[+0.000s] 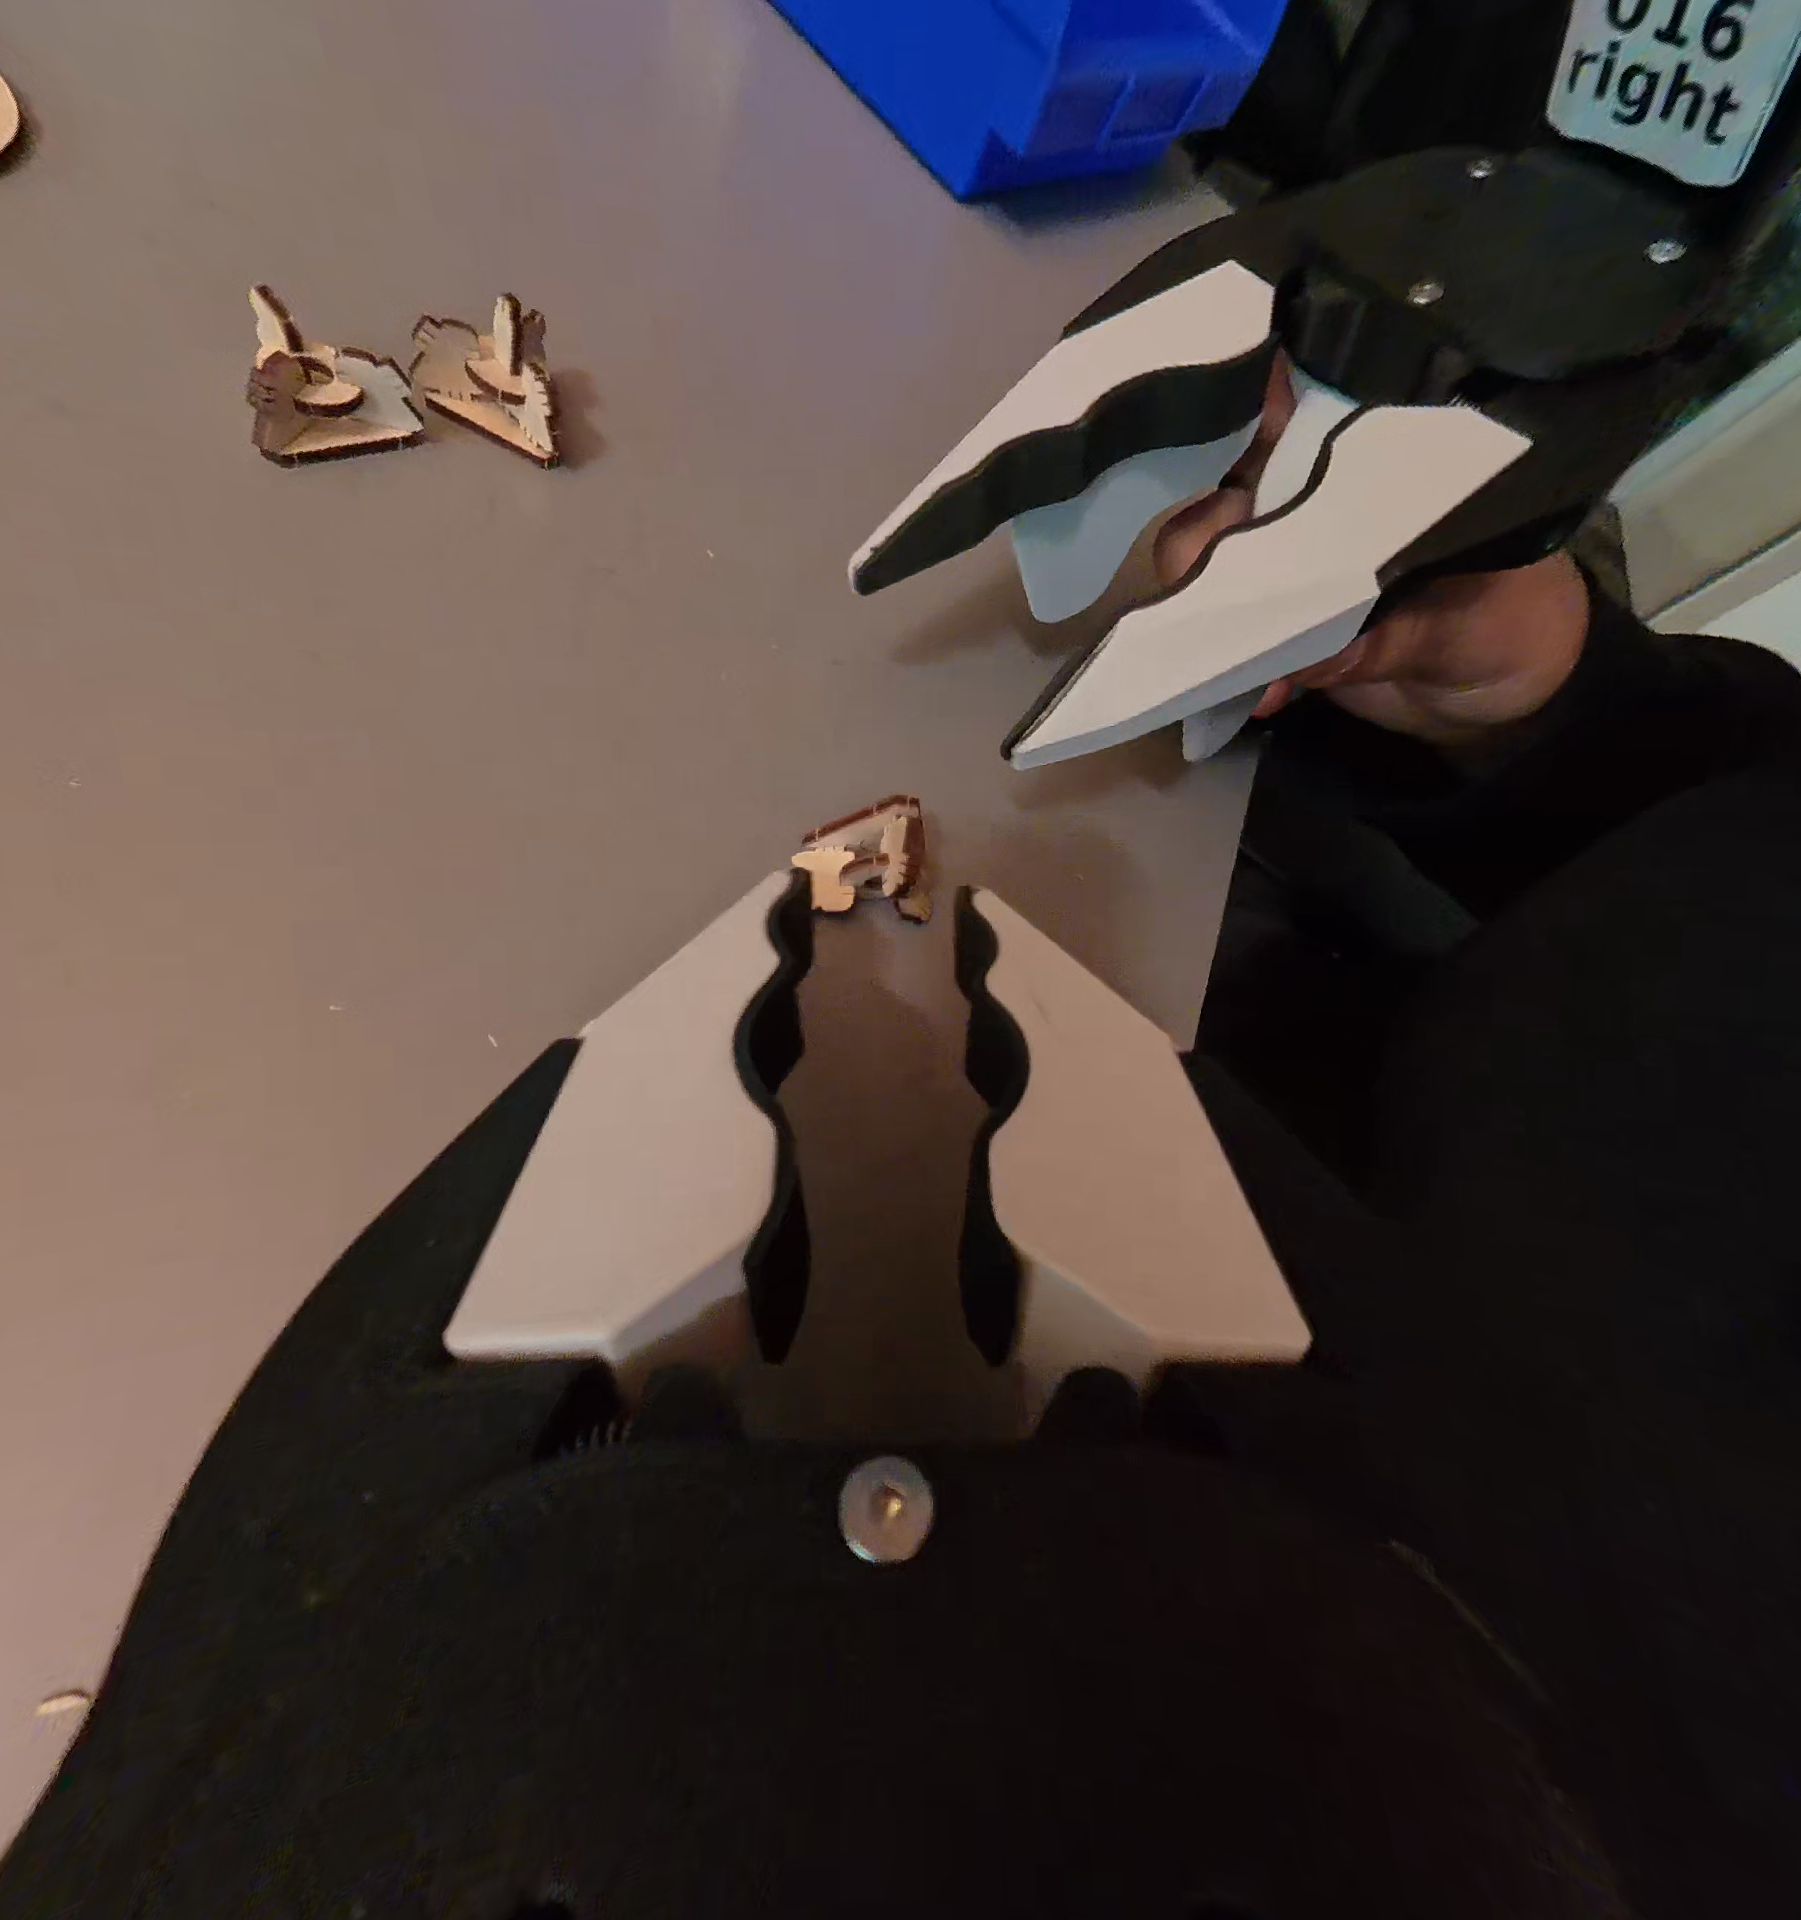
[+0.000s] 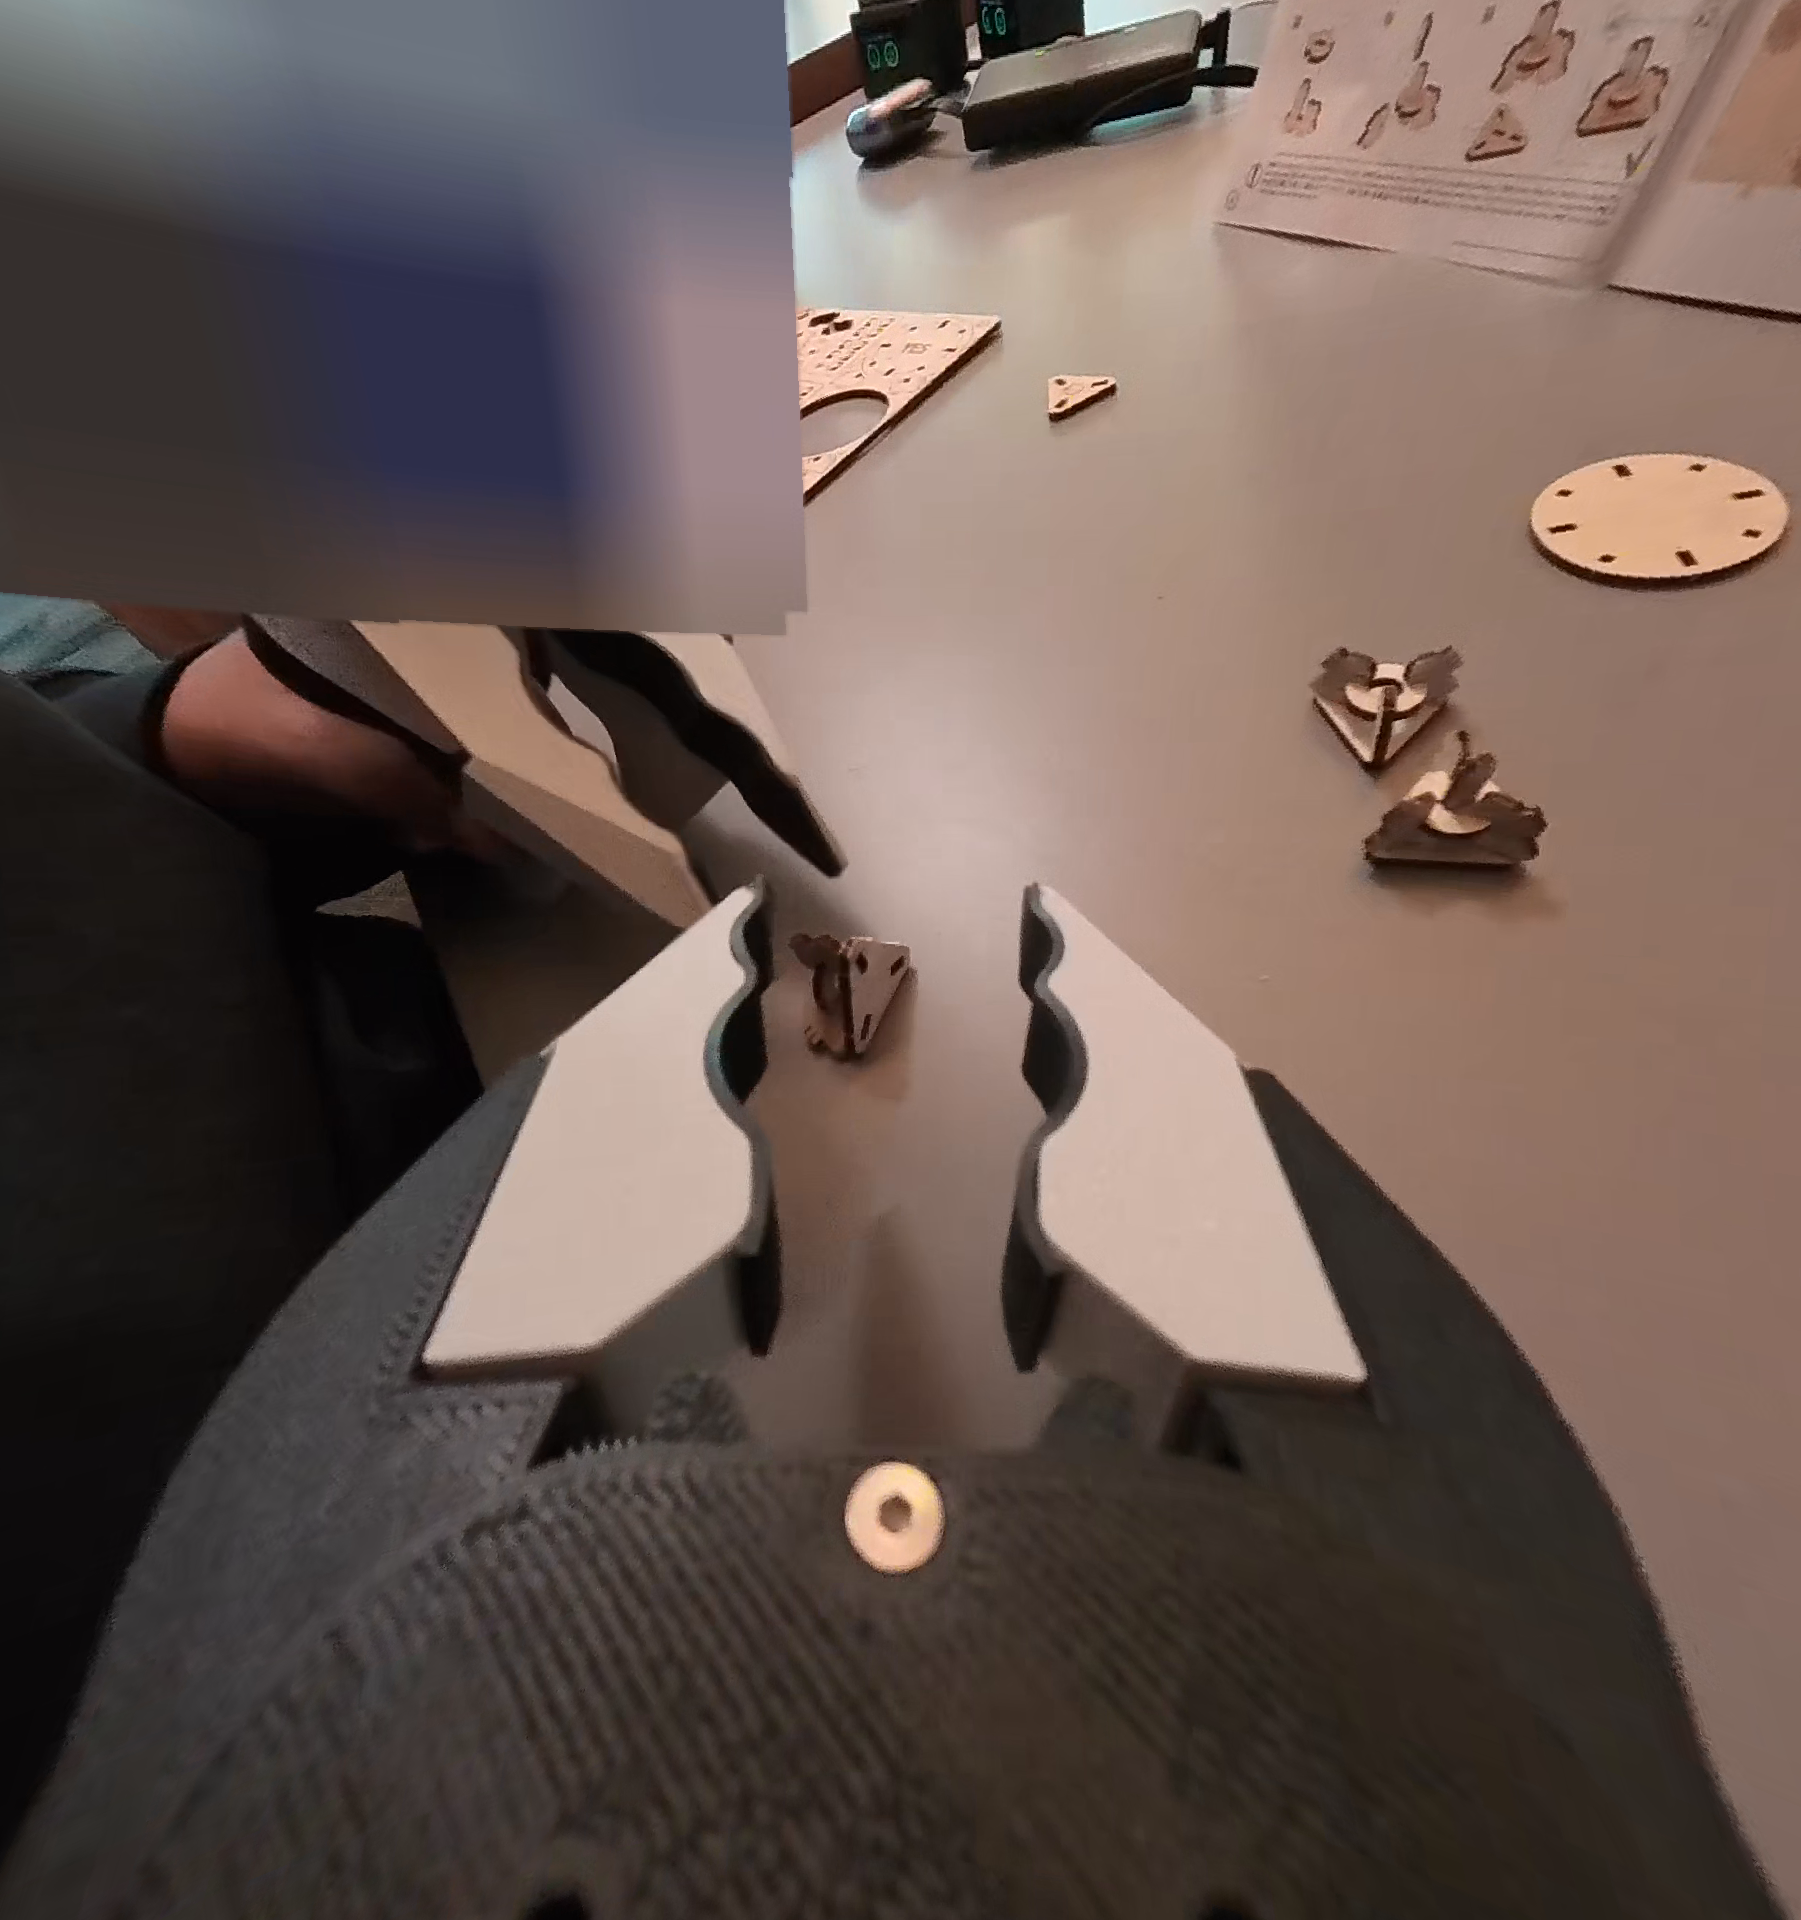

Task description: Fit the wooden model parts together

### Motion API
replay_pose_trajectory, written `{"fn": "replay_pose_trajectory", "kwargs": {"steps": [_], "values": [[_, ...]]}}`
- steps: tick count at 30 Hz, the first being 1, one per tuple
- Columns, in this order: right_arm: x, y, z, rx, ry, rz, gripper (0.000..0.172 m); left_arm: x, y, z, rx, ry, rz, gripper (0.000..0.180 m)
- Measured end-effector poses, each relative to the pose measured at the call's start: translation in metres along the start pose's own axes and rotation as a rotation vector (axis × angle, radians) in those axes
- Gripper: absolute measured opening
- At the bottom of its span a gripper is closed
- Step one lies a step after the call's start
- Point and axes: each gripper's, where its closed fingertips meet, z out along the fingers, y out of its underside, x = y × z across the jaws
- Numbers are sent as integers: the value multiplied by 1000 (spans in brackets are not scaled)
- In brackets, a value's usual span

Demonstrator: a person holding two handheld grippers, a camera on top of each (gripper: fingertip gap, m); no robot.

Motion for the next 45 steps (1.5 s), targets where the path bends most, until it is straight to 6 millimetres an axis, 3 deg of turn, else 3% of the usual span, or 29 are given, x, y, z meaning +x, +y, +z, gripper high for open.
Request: {"fn": "replay_pose_trajectory", "kwargs": {"steps": [3,11,18,27,34,40,45], "values": [[1,-1,0,5,1,7,44,3,2,4,-25,12,21,6],[1,2,2,-15,-8,19,42,2,2,11,-55,2,37,2],[4,-3,-3,28,-20,64,41,-5,-10,3,-50,-17,35,1],[9,-12,-11,99,-58,138,41,-16,-2,-6,-317,-49,69,1],[10,-16,-15,138,-89,179,38,-20,-11,9,-415,-19,77,10],[14,-24,-25,215,-80,195,30,-20,-16,17,-410,-12,66,14],[19,-30,-34,283,-81,225,0,-22,-31,1,-273,-45,56,14]]}}
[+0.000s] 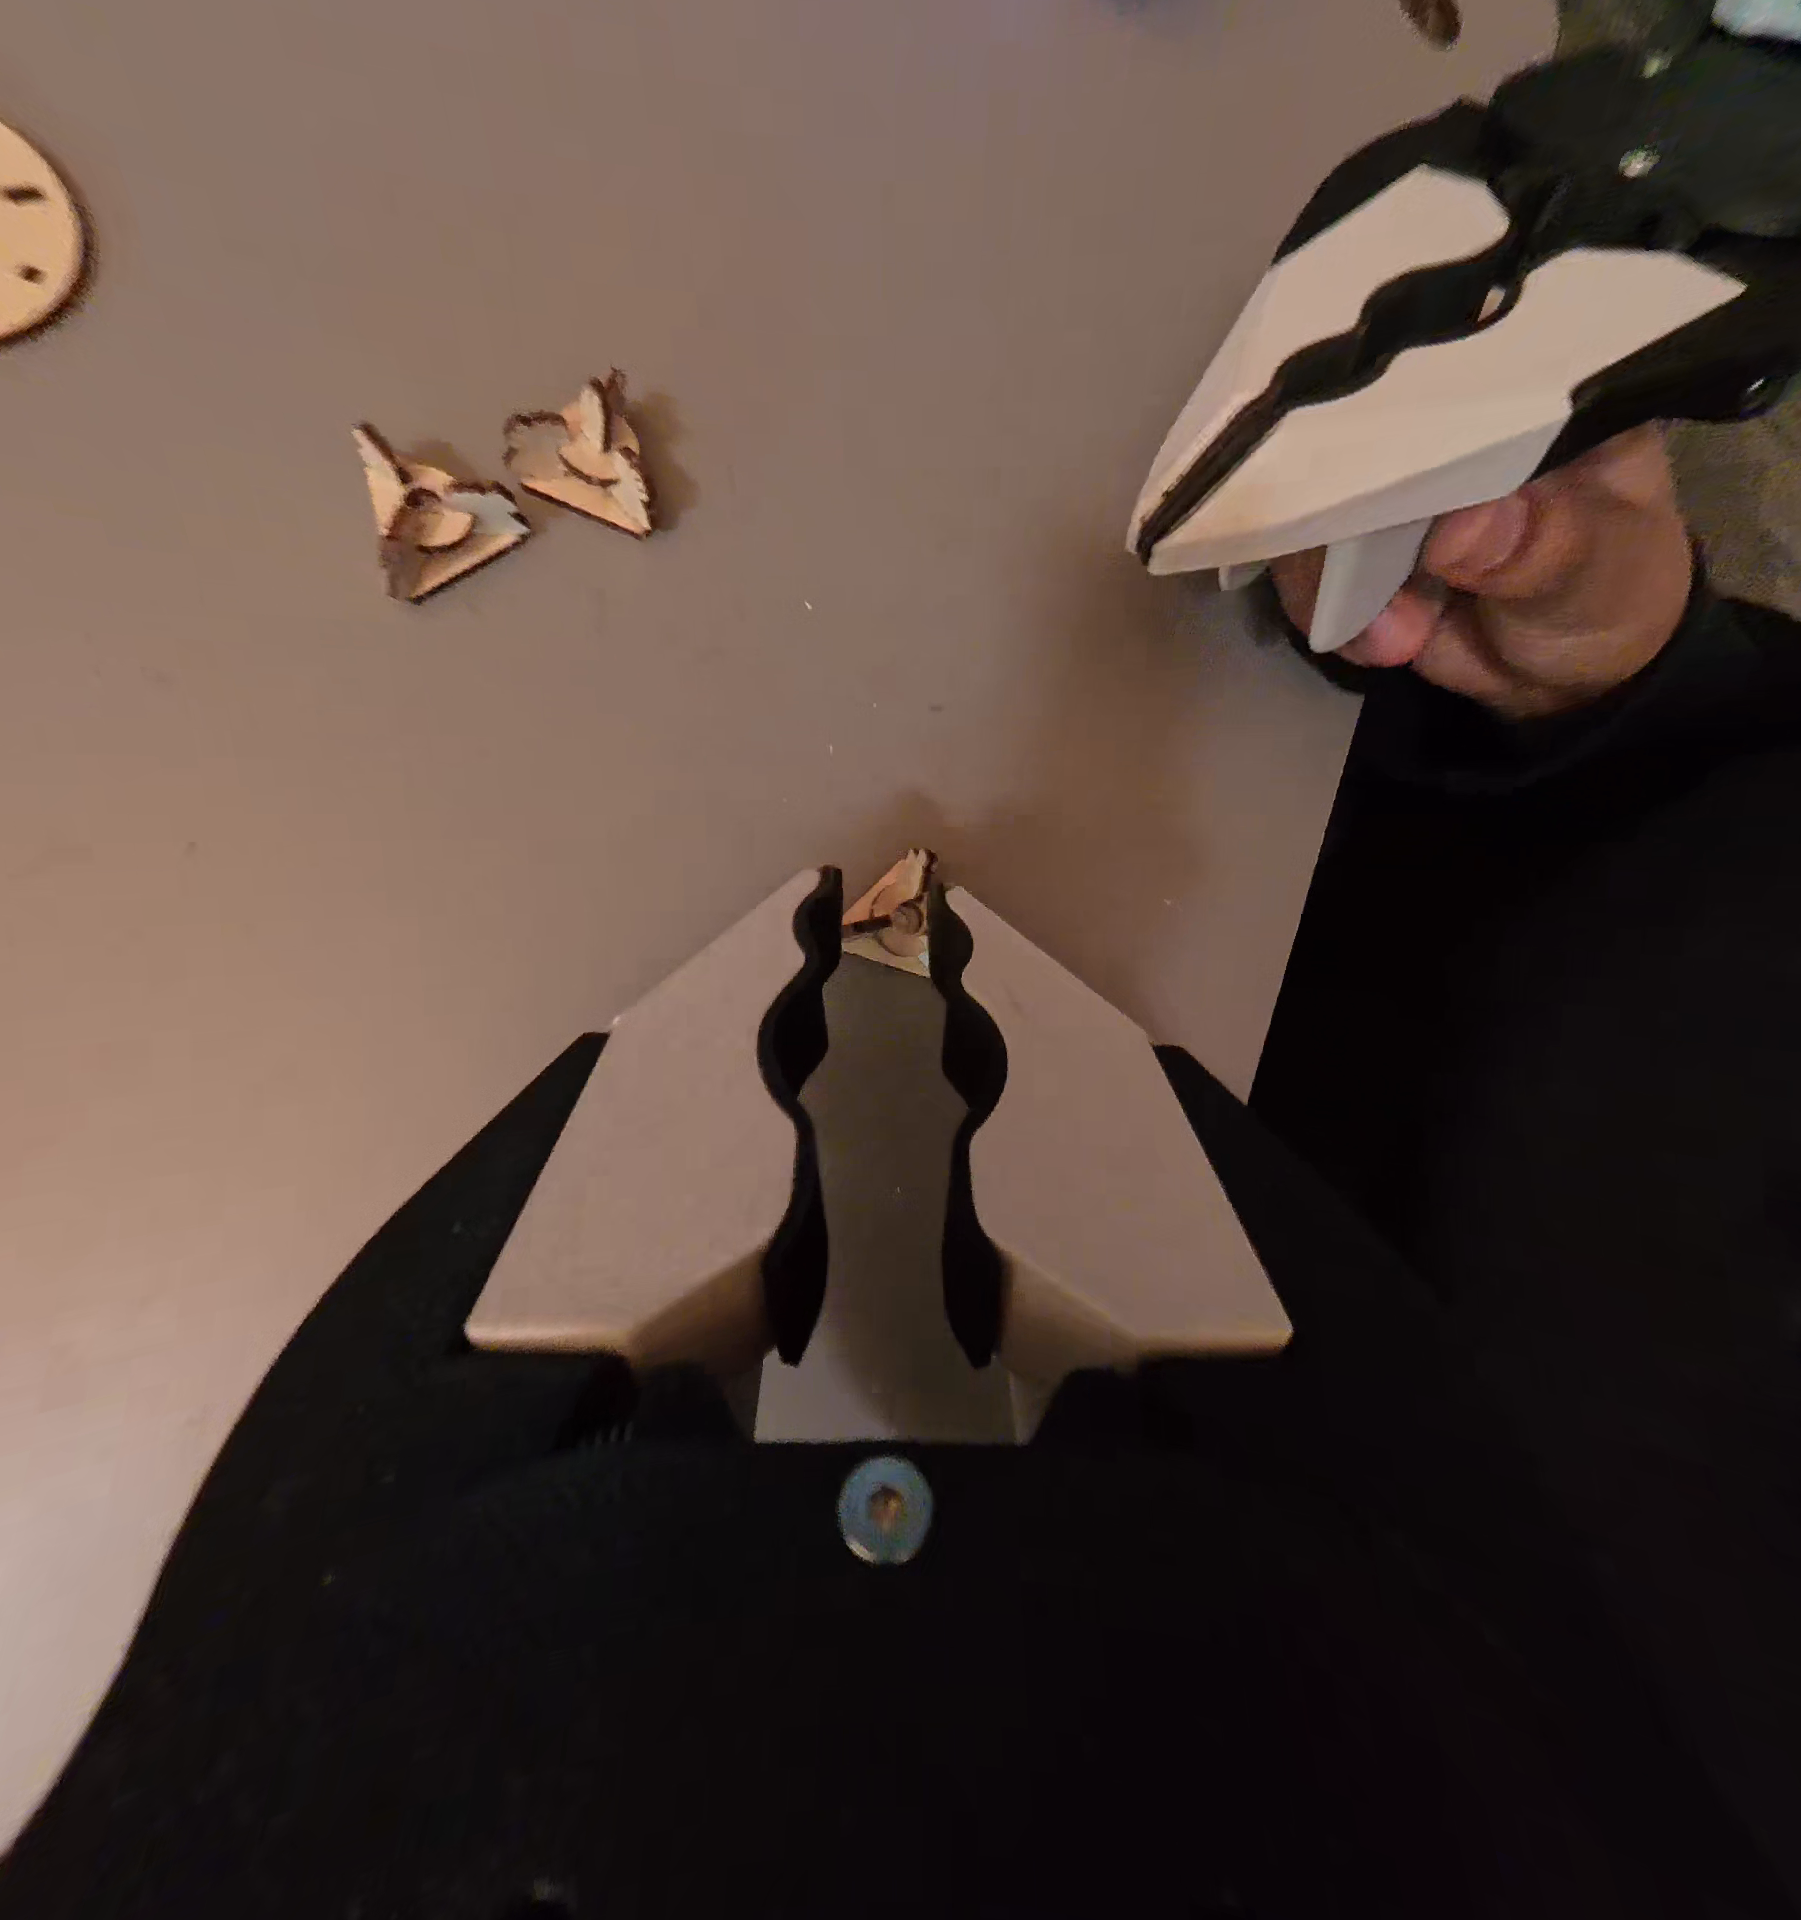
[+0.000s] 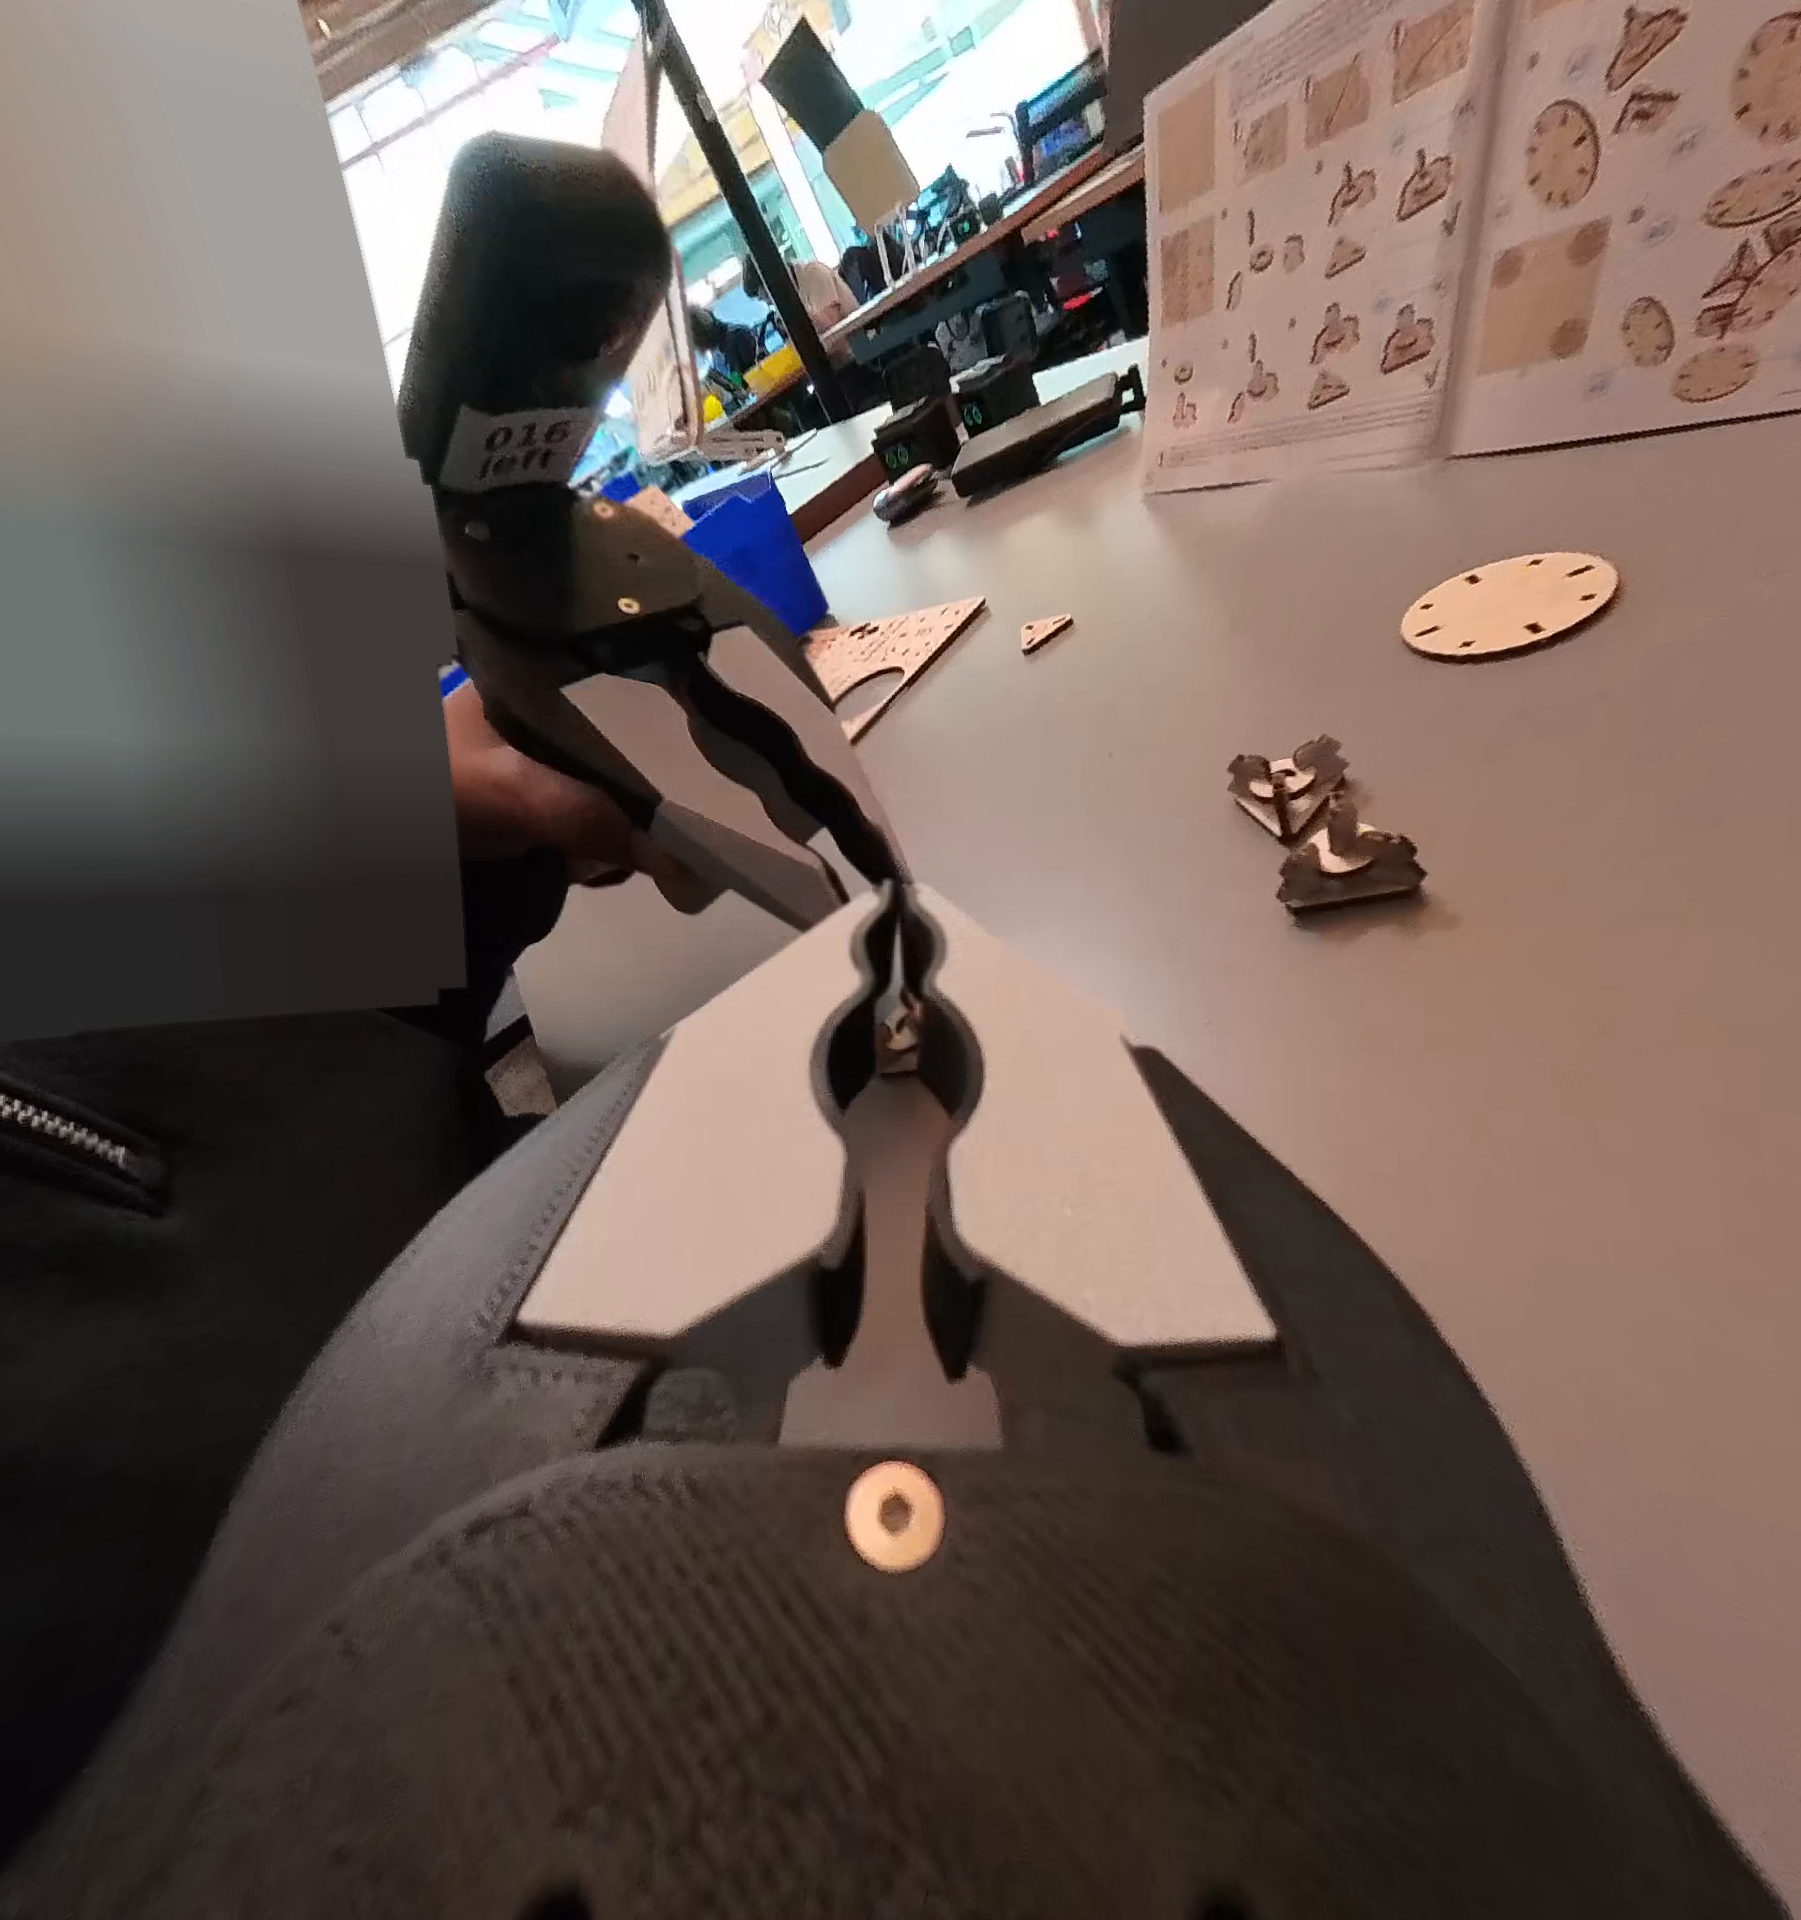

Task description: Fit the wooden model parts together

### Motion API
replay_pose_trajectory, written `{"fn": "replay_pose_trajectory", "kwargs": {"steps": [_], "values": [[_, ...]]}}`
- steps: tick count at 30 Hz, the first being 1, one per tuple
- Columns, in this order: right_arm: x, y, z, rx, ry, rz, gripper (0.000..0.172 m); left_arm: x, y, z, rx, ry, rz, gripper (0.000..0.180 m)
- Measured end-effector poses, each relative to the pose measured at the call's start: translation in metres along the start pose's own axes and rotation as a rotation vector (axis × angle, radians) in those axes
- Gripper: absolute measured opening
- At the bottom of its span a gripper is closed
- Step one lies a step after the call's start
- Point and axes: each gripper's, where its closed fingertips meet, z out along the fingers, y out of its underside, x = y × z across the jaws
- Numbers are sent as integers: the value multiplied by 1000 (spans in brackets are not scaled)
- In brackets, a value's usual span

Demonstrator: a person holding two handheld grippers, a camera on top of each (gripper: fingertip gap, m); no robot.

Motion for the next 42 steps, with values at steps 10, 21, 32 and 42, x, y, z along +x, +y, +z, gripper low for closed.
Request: {"fn": "replay_pose_trajectory", "kwargs": {"steps": [10,21,32,42], "values": [[8,-13,-2,89,396,-418,0,-27,-7,-28,379,-215,27,0],[-32,-6,9,158,445,-540,0,-9,-11,-50,453,-528,407,0],[-57,-31,31,221,424,-534,0,-31,-25,-44,491,-306,148,0],[-25,18,26,-221,739,-634,0,-14,9,6,125,-15,432,31]]}}
